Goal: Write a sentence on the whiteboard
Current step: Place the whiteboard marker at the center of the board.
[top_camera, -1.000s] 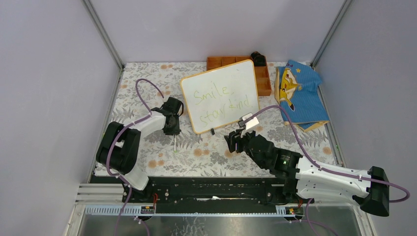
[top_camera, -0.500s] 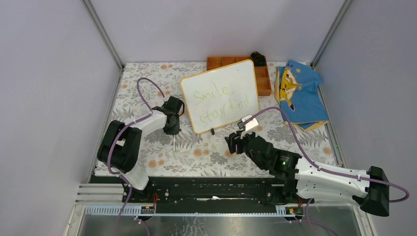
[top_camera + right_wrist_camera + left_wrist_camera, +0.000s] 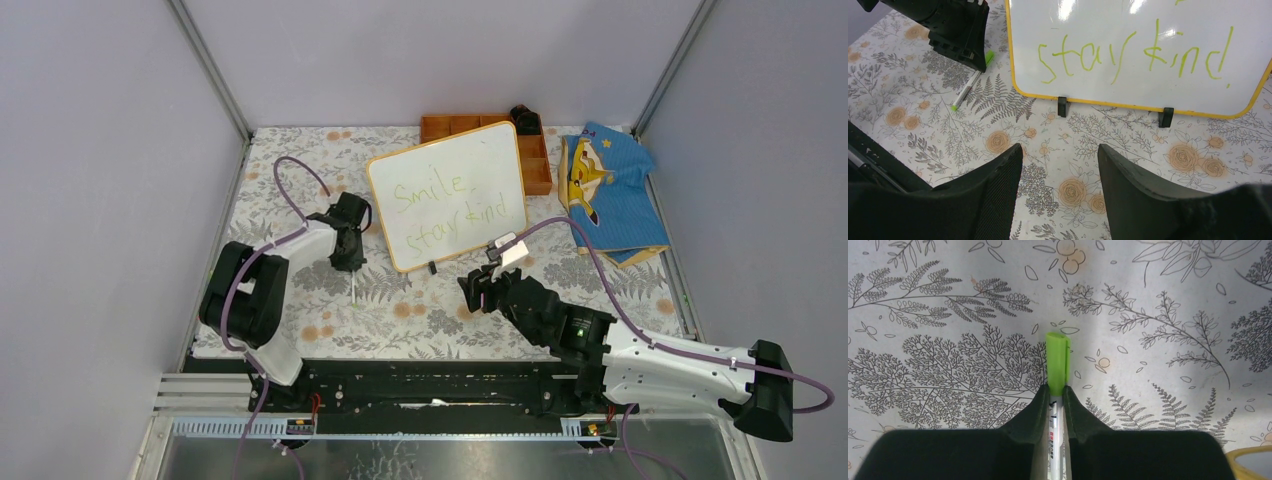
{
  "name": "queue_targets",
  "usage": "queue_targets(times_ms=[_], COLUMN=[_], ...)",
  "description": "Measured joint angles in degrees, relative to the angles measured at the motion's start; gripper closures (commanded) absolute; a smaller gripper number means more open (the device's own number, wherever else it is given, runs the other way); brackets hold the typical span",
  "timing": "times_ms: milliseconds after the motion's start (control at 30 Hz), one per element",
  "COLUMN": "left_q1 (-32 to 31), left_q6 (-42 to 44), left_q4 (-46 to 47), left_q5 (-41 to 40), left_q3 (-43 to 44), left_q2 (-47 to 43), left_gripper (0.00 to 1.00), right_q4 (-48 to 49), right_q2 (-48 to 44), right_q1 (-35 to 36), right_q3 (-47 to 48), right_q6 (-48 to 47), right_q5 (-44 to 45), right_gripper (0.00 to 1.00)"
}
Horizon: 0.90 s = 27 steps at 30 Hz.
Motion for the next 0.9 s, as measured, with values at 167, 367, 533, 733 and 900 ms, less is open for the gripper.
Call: queue_targets(times_ms=[167,367,533,733,900], left_q1=[0.4,2.2,3.2,3.3,3.3], left_q6=[-0.7,-1.0,-1.0,-1.0,-1.2], left_q4=[-0.4,-0.2,0.2,1.0,1.6], left_q5=[-0.1,0.4,1.0,1.3,1.7], left_q3=[1.9,3.2,3.2,2.4,1.7], left_q2=[1.7,2.9,2.9,2.2,1.4], left_gripper=[1.00,1.00,0.91,0.75,0.64], right_q4=[0.0,0.0,-0.1,-0.1,-0.1], right_q2=[-0.3,-1.2,-1.2,-0.5,0.1], right_q1=[0.0,0.0,0.0,0.0,0.0], right_q3=[0.0,0.0,0.0,0.0,0.0], right_q6=[0.0,0.1,0.1,0.0,0.0], right_q5=[0.0,0.0,0.0,0.0,0.0], right_gripper=[0.37,0.37,0.37,0.37,0.37])
